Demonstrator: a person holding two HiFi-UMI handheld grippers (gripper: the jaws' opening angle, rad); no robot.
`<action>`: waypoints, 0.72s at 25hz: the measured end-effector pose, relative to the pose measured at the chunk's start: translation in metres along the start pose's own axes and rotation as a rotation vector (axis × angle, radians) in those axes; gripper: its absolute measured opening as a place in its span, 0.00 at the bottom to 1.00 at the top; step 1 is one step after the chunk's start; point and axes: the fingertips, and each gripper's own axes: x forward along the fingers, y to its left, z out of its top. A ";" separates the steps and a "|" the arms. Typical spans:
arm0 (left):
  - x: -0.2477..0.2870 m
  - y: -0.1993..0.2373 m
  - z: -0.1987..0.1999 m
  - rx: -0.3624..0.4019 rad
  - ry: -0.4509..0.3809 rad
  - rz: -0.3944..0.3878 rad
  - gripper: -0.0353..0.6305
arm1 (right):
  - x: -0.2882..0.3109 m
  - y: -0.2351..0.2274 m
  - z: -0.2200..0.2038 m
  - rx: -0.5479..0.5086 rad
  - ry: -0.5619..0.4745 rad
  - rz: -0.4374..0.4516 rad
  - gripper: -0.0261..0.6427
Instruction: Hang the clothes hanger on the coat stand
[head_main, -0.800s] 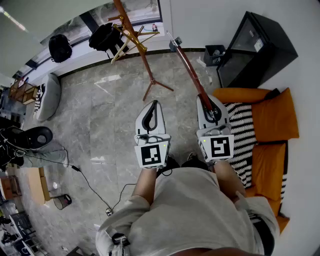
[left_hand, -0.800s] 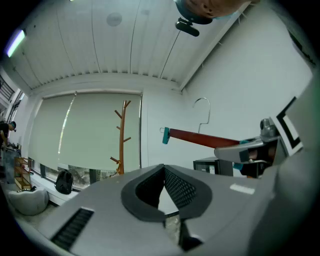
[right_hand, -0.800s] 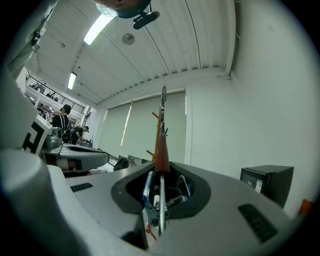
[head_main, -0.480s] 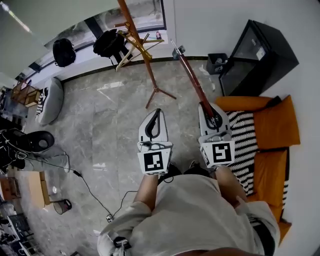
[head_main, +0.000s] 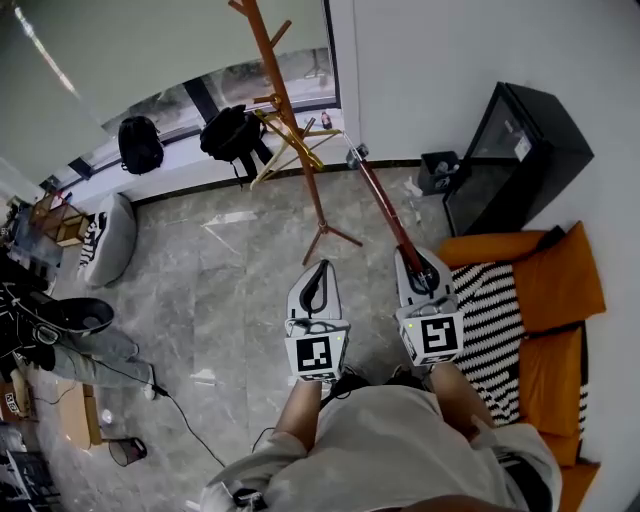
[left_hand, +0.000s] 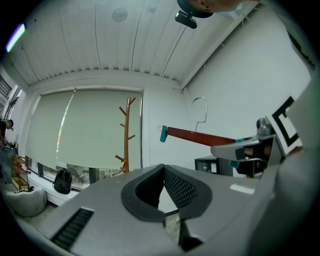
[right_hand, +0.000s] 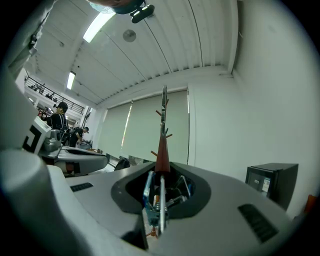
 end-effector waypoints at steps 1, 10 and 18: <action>0.000 0.005 -0.001 0.005 0.009 -0.008 0.06 | 0.003 0.004 0.000 0.002 0.008 -0.004 0.11; 0.010 0.033 0.002 -0.020 -0.011 -0.040 0.06 | 0.032 0.015 0.008 -0.039 0.011 -0.024 0.11; 0.046 0.048 -0.022 -0.025 0.025 -0.011 0.07 | 0.072 0.001 -0.001 -0.049 0.007 0.003 0.11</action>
